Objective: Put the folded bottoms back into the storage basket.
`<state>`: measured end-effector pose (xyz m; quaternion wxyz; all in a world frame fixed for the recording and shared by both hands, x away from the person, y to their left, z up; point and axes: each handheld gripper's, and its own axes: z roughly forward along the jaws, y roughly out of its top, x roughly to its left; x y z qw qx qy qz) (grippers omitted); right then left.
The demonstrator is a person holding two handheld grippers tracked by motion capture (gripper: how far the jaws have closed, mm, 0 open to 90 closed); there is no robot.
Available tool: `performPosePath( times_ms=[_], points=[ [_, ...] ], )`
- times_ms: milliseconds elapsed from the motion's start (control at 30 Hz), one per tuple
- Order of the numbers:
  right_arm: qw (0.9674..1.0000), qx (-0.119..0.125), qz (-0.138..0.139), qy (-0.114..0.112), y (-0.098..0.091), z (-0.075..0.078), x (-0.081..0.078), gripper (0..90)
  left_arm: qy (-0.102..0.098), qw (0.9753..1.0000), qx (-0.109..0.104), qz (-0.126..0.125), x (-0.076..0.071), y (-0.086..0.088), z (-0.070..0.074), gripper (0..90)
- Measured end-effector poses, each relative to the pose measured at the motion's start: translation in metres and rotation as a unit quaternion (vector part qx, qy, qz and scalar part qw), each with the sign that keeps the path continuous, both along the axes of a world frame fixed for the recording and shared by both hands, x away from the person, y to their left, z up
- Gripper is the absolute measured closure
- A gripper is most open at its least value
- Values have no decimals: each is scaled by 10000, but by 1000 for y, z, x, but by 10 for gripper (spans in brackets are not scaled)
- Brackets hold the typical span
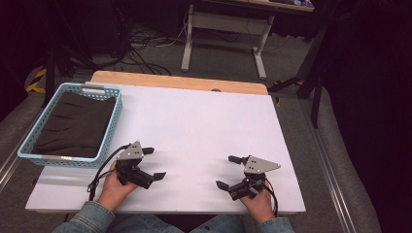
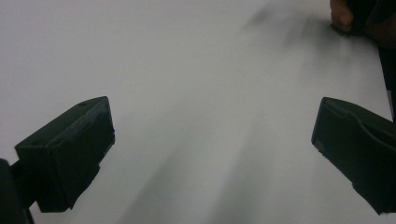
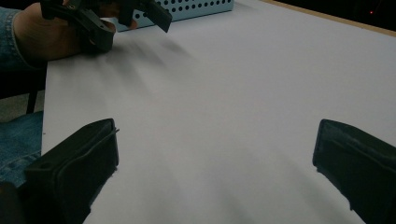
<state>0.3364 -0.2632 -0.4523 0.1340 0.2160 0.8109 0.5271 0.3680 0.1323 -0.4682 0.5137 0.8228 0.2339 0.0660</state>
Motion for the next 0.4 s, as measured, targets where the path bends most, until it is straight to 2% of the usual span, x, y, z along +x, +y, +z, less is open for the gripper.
performPosePath(
  times_ms=[400],
  points=[
    [10000,-6,10,-4,0,0,0,8,2,10000,-30,13,0,1,1,1]
  ],
)
